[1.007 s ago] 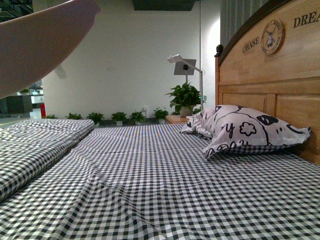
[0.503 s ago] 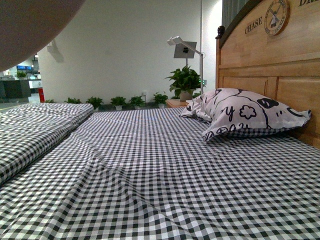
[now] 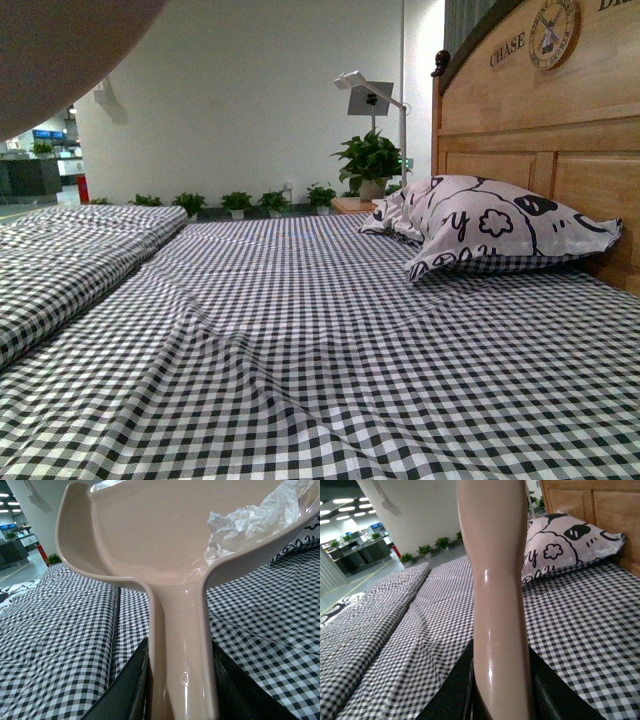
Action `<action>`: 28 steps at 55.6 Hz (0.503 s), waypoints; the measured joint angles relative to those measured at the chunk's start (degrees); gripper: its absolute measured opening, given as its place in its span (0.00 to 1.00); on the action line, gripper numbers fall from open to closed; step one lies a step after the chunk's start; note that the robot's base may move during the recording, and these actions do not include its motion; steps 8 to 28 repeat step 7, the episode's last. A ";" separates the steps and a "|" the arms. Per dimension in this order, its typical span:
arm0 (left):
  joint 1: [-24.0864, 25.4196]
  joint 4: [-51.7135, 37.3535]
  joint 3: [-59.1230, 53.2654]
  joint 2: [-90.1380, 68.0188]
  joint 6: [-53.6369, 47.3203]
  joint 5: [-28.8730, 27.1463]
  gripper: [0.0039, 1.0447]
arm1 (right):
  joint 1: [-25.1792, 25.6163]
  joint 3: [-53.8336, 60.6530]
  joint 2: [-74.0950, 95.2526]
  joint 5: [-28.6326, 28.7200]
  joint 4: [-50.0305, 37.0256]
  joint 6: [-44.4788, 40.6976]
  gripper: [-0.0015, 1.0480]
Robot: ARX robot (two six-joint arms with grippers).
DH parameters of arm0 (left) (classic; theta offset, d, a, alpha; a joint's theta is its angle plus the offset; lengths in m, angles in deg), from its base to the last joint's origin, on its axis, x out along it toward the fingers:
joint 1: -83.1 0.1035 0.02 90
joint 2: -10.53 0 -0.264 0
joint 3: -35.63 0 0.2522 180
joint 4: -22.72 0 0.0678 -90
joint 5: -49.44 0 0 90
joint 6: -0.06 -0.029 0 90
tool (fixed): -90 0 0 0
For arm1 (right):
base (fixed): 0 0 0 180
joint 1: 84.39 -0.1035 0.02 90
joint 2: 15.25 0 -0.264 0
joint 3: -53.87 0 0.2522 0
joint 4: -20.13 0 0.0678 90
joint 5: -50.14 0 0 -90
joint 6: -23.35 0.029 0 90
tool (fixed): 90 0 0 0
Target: Clean up trash
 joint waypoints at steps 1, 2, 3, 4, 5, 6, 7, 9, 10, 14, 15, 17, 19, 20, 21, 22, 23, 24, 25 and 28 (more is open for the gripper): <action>0.00 0.00 0.00 0.00 0.00 0.00 0.27 | 0.00 0.00 0.00 0.00 0.00 0.00 0.20; 0.00 0.00 0.00 0.00 0.00 0.00 0.27 | 0.00 0.00 0.00 0.00 0.00 0.00 0.20; 0.00 0.00 0.00 0.00 0.00 0.00 0.27 | 0.00 0.00 0.00 0.00 0.00 0.00 0.20; 0.00 0.00 0.00 0.00 0.00 0.00 0.27 | 0.00 0.00 0.00 0.00 0.00 0.00 0.20; 0.00 0.00 0.00 0.00 0.00 0.00 0.27 | 0.00 0.00 0.00 0.00 0.00 0.00 0.20; 0.00 0.00 0.00 0.00 0.00 0.00 0.27 | 0.00 0.00 0.00 0.00 0.00 0.00 0.20; 0.00 0.00 0.00 0.00 0.00 0.00 0.27 | 0.00 0.00 0.00 0.00 0.00 0.00 0.20; 0.00 0.00 0.00 0.00 0.00 0.00 0.27 | 0.00 0.00 0.00 0.00 0.00 0.00 0.20; 0.00 0.00 0.00 0.00 0.00 0.00 0.27 | 0.00 0.00 0.00 0.00 0.00 0.00 0.20; 0.00 0.00 0.00 0.00 0.00 0.00 0.27 | 0.00 0.00 0.00 0.00 0.00 0.00 0.20; 0.00 0.00 0.00 0.00 0.00 0.00 0.27 | 0.00 0.00 0.00 0.00 0.00 0.00 0.20; 0.00 0.00 0.00 0.00 0.00 0.00 0.27 | 0.00 0.00 0.00 0.00 0.00 0.00 0.20; 0.00 0.00 0.00 0.00 0.00 0.00 0.27 | 0.00 0.00 0.00 0.00 0.00 0.00 0.20; 0.00 0.00 0.00 0.00 0.00 0.00 0.27 | 0.00 0.00 0.00 0.00 0.00 0.00 0.20; 0.00 0.00 0.00 0.00 0.00 0.00 0.27 | 0.00 0.00 0.00 0.00 0.00 0.00 0.20; 0.00 0.00 0.00 0.00 0.00 0.00 0.27 | 0.00 0.00 0.00 0.00 0.00 0.00 0.20; 0.00 0.00 0.00 0.00 0.00 0.00 0.27 | 0.00 0.00 0.00 0.00 0.00 0.00 0.20; 0.00 0.00 0.00 0.00 0.00 0.00 0.27 | 0.00 0.00 0.00 0.00 0.00 0.00 0.20; 0.00 0.00 0.00 0.00 0.00 0.00 0.27 | 0.00 0.00 0.00 0.00 0.00 0.00 0.20; 0.00 0.00 0.00 0.00 0.00 0.00 0.27 | 0.00 0.00 0.00 0.00 0.00 0.00 0.20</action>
